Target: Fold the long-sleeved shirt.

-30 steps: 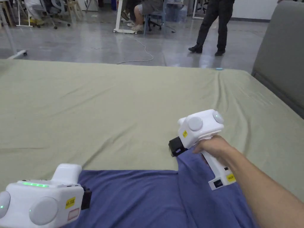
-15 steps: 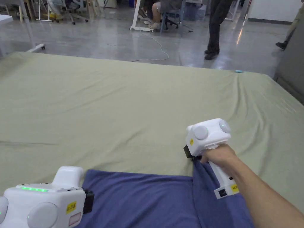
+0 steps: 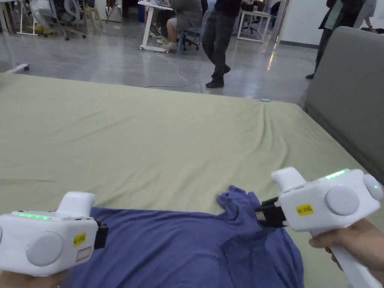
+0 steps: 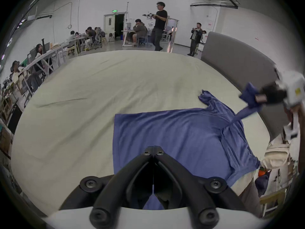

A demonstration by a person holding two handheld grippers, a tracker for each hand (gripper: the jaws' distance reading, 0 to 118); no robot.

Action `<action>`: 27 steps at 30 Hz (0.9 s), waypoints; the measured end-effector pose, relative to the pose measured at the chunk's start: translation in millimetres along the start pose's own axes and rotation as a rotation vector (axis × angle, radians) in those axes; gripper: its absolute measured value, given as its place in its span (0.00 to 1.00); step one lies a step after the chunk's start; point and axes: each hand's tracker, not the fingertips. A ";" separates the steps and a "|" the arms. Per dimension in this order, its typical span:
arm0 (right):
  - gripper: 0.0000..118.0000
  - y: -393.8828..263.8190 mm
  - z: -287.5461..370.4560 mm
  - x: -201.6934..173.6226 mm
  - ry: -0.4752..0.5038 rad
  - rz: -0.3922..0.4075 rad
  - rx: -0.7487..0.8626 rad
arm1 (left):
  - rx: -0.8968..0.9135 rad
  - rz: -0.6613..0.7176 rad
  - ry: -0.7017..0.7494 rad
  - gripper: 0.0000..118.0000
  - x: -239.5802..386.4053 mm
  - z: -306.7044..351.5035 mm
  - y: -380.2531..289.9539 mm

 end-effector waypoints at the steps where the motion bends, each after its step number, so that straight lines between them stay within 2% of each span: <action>1: 0.00 -22.8 3.3 -4.1 0.020 -0.006 -0.043 | 0.001 -0.002 0.000 0.00 0.7 4.1 -2.2; 8: 0.00 -154.5 -59.1 -33.1 0.049 -0.045 -0.347 | -0.007 0.003 -0.002 0.00 7.9 16.2 -11.7; 11: 0.02 -173.1 -67.0 -41.4 0.057 -0.033 -0.351 | -0.008 -0.003 0.008 0.00 9.1 20.1 -11.4; 12: 0.08 -168.0 -60.7 -41.1 0.038 -0.025 -0.303 | -0.006 -0.003 0.009 0.00 9.2 21.3 -10.9; 14: 0.61 -154.7 -46.2 -33.8 0.062 -0.048 -0.304 | -0.002 -0.001 0.008 0.00 8.6 23.1 -9.4; 15: 0.80 -149.9 -36.9 -30.7 0.061 -0.058 -0.286 | 0.001 0.000 0.009 0.00 8.9 23.2 -8.9; 16: 0.84 -142.5 -27.4 -27.0 0.046 -0.057 -0.238 | 0.002 0.001 0.010 0.00 9.2 23.0 -8.4; 18: 0.84 -123.5 -8.8 -13.4 0.040 -0.057 -0.134 | 0.004 0.004 0.005 0.00 8.6 21.3 -7.5; 21: 0.84 -83.9 -1.3 21.5 -0.038 -0.119 -0.072 | -0.002 0.014 0.000 0.00 10.4 13.3 -6.3; 23: 0.84 -52.4 -15.0 52.0 -0.124 -0.151 -0.049 | -0.008 0.016 -0.004 0.00 12.8 6.8 -6.5; 25: 0.84 -25.4 -38.0 83.1 -0.165 -0.203 -0.058 | -0.020 0.011 -0.010 0.00 15.3 0.0 -6.1; 27: 0.76 -3.3 -69.9 114.8 -0.187 -0.266 -0.108 | -0.034 0.002 -0.013 0.00 18.2 -7.1 -6.0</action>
